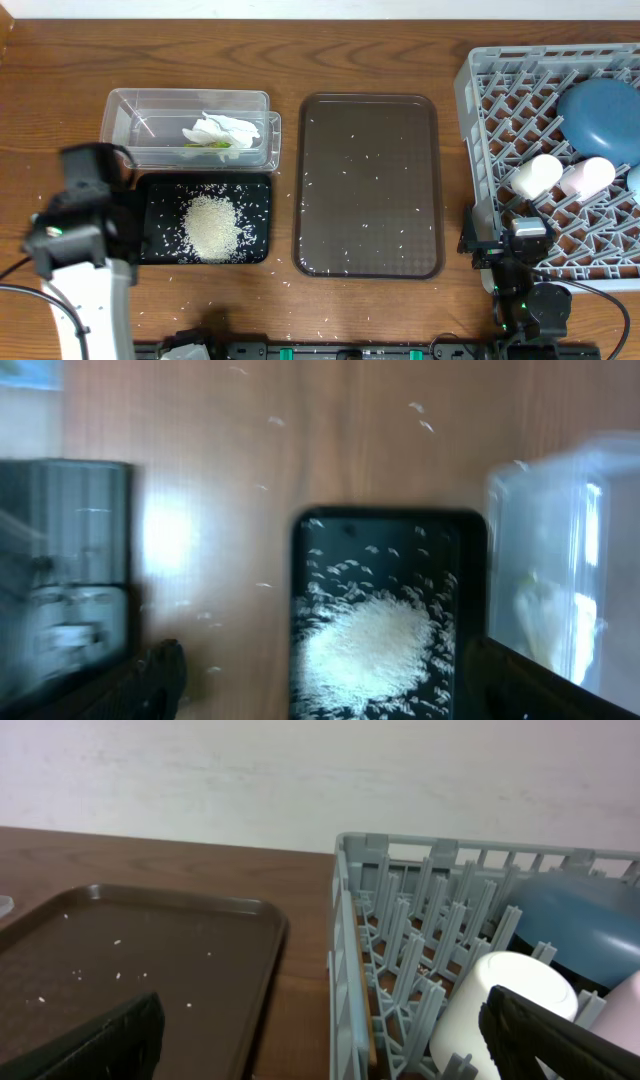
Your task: Sort waste into correct bins and load items into the dishwasher rack
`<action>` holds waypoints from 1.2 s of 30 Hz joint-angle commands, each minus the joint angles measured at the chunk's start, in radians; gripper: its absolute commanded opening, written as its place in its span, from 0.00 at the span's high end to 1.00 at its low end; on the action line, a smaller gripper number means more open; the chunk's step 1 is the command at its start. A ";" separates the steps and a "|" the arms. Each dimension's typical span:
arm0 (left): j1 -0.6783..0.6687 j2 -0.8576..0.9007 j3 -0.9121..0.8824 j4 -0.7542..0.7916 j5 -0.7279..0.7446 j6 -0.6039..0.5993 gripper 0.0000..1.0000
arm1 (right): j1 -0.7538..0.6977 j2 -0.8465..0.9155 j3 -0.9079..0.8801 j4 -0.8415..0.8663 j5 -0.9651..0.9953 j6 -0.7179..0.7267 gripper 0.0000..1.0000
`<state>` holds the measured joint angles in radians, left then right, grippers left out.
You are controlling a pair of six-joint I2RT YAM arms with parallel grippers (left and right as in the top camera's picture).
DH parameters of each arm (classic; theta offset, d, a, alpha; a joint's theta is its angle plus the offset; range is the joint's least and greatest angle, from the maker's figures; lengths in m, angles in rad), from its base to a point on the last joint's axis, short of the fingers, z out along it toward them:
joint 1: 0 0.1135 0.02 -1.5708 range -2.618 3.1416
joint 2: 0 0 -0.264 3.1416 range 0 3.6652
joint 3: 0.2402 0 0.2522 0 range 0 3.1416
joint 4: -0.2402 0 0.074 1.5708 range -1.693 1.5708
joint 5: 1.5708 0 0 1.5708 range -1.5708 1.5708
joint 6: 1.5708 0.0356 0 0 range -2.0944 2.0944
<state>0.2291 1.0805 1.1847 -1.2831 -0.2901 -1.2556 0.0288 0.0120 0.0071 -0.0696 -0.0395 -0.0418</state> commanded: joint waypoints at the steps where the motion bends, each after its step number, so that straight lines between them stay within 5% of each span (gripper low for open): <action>1: -0.074 -0.084 -0.138 0.128 -0.011 0.006 0.09 | 0.010 -0.006 -0.002 -0.005 0.013 -0.016 0.01; 10: -0.219 -0.294 -0.448 0.234 0.084 0.006 0.09 | 0.010 -0.006 -0.002 -0.005 0.013 -0.016 0.01; 15: -0.264 -0.400 -0.536 0.245 -0.018 0.029 0.09 | 0.010 -0.006 -0.002 -0.005 0.013 -0.016 0.01; 20: -0.266 -0.440 -0.567 0.298 -0.018 0.262 0.09 | 0.010 -0.006 -0.002 -0.005 0.013 -0.016 0.01; 28: -0.266 -0.578 -0.644 0.636 0.087 0.764 0.09 | 0.010 -0.006 -0.002 -0.005 0.013 -0.016 0.01; 36: -0.266 -0.784 -0.770 0.776 0.126 0.845 0.09 | 0.010 -0.006 -0.002 -0.005 0.013 -0.016 0.01</action>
<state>-0.0303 0.3443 0.4541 -0.5327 -0.1837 -0.4923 0.0288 0.0120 0.0071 -0.0696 -0.0326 -0.0418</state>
